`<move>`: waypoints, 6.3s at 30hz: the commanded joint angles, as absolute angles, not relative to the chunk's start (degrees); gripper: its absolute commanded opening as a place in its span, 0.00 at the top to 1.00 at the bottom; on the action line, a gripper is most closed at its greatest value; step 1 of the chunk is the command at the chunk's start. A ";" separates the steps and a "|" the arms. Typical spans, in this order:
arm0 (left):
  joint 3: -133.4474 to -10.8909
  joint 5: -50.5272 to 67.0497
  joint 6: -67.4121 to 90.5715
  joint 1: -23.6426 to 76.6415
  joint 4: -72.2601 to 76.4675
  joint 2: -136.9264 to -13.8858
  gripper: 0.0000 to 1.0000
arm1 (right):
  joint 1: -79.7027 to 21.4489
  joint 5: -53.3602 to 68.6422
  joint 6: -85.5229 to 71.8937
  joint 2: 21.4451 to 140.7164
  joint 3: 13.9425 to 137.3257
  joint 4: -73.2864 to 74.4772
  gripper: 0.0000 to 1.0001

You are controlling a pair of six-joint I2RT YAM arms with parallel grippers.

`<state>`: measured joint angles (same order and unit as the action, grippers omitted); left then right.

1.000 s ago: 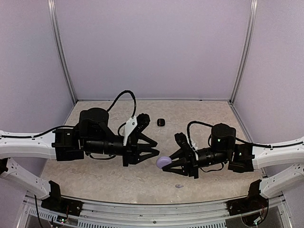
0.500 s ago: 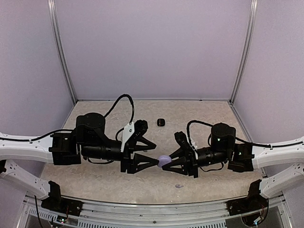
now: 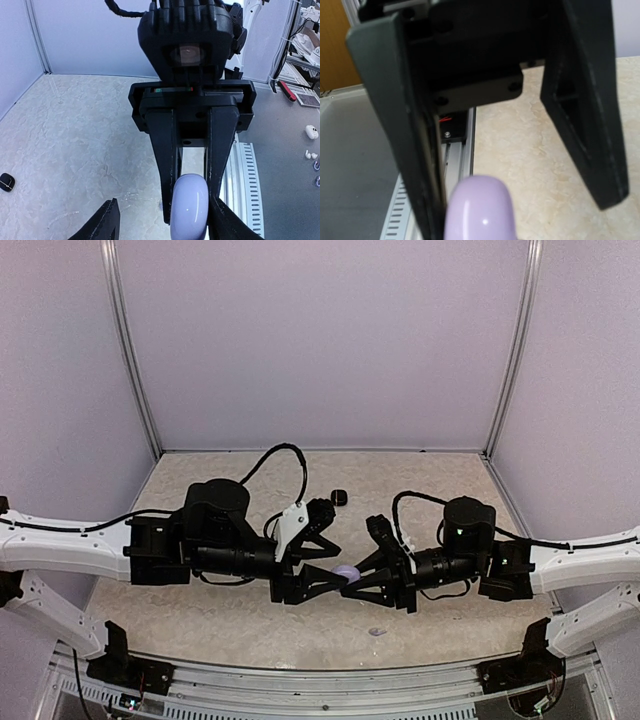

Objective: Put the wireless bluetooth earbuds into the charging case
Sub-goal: Open the charging case, then move the left earbud to the center of the board, then pick up the left earbud from the center of the board.

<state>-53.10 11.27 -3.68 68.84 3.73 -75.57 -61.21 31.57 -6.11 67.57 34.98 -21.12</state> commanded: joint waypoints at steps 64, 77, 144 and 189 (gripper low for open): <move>-82.36 16.12 -15.13 44.61 -31.42 -108.58 0.26 | -41.84 38.97 -19.04 59.91 24.56 -29.50 1.00; -81.75 22.87 -9.25 39.75 -23.72 -116.21 0.30 | -41.68 38.62 -18.17 56.41 23.82 -27.03 1.00; -82.44 4.79 15.91 45.96 -29.25 -118.29 0.62 | -41.72 31.33 -13.05 53.68 22.85 -23.03 1.00; -60.39 5.06 13.96 48.51 12.24 -86.76 0.90 | -42.22 30.50 -13.35 76.40 25.04 -66.56 1.00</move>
<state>-64.42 5.56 13.89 47.09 -0.19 -91.53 -42.19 30.17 -13.08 72.44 22.96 -54.76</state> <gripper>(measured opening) 0.115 0.197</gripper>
